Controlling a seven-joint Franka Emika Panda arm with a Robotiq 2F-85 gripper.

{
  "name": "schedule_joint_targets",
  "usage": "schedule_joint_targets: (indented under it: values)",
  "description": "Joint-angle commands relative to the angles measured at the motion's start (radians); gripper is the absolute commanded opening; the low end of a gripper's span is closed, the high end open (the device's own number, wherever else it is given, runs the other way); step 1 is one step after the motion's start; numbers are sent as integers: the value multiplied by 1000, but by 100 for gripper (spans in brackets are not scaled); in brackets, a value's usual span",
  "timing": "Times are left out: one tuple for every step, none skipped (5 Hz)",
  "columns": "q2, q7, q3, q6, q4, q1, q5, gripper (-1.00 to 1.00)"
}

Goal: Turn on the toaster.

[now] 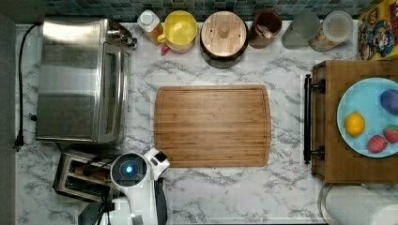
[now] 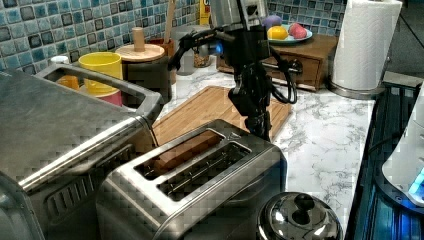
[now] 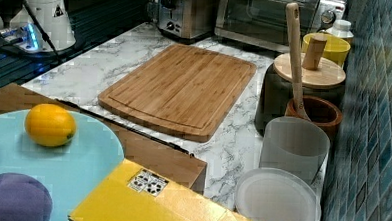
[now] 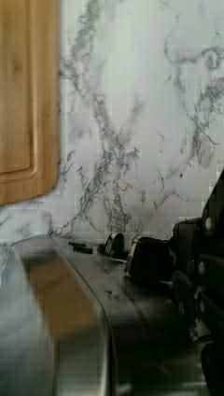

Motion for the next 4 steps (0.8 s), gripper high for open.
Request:
schedule_joint_targets:
  values:
    - [222,140,12,157,59,-18,-46,-100]
    - [180,67,-15,180,45,-14,-8,-100]
    - [180,67,-14,179,45,-16,-8,-100]
    - [180,67,-14,180,45,-16,-8,-100]
